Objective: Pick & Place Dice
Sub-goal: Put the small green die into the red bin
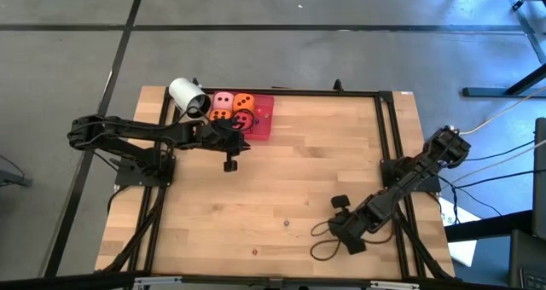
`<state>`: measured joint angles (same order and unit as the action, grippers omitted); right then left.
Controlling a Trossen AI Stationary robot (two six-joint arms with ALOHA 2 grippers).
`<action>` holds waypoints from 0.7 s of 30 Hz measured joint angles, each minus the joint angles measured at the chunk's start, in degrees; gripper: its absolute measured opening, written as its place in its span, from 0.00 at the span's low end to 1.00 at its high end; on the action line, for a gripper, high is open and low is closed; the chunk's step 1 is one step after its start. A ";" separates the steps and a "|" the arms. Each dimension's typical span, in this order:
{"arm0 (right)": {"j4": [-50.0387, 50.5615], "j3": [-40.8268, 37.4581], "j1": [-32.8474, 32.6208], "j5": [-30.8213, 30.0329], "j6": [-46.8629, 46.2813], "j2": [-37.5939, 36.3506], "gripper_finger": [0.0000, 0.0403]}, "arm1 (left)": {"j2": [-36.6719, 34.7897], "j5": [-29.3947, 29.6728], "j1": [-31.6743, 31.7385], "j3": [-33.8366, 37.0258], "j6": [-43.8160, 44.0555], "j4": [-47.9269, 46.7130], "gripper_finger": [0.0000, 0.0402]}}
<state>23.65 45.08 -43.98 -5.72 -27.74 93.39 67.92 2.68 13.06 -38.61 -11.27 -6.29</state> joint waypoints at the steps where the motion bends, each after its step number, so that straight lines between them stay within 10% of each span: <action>1: -1.32 -0.02 0.73 -1.17 0.39 0.02 0.19 | 0.00 0.00 0.00 0.00 0.00 -0.04 0.07; 21: -17.31 5.18 27.61 -37.93 44.62 -0.20 0.19 | 0.02 0.00 0.00 0.00 -1.57 -1.70 0.07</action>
<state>6.33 50.26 -16.37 -43.65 16.88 93.18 67.94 2.68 13.06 -38.61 -12.84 -7.99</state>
